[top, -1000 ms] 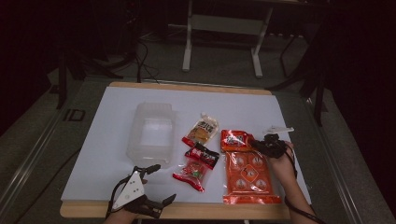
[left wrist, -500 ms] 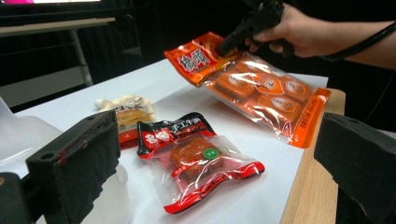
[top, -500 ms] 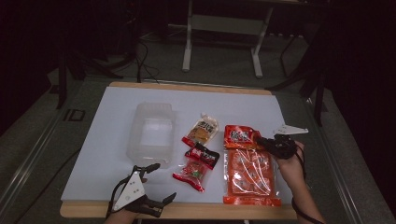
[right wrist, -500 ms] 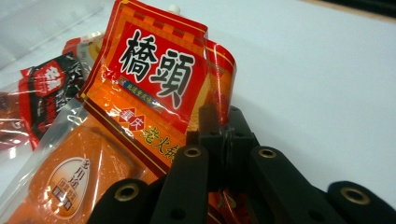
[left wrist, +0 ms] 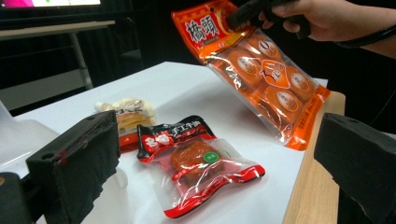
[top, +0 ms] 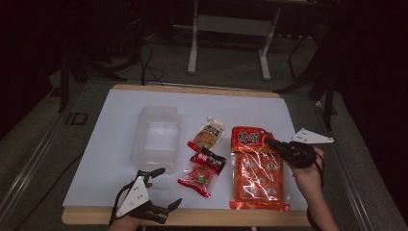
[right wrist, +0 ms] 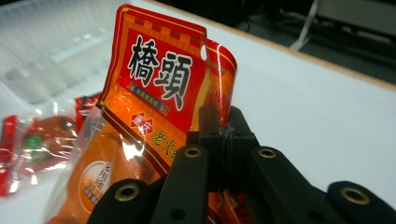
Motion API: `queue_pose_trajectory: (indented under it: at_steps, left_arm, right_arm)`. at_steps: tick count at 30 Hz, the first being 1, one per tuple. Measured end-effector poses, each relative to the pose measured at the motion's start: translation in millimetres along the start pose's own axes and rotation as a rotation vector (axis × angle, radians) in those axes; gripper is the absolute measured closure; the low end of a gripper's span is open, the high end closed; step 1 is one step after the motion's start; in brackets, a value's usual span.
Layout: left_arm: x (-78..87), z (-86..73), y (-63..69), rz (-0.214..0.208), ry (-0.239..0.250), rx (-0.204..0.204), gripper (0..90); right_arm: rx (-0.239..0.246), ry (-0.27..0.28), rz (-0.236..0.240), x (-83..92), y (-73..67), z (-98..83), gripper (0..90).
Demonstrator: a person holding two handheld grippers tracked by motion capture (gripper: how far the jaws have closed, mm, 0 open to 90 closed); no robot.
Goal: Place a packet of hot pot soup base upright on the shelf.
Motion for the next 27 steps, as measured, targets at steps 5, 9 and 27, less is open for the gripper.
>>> queue_pose_trajectory:
  at_steps: [5,9,27]
  left_arm:
    - [-1.0,-0.7,2.1,-0.007,-0.011,-0.005,0.7]
    - [-2.8,-2.4,4.1,-0.013,-0.036,0.001,0.7]
    - [-5.8,9.6,7.3,-0.028,-0.028,0.042,0.7]
  right_arm:
    - [0.021,0.051,0.021,16.9,-12.4,11.6,88.9]
    - [0.040,0.081,0.043,28.6,-22.1,19.6,88.9]
    - [0.097,0.209,0.173,74.1,-56.3,43.8,88.9]
Point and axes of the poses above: each handheld gripper's, and its own axes: x roughly backward along the jaws, z roughly out of its top, y roughly to its right, the point moved 8 cm from there along -x, roughly forward along the jaws, and after that the axes turned 3 degrees about y, right-handed, at the moved point
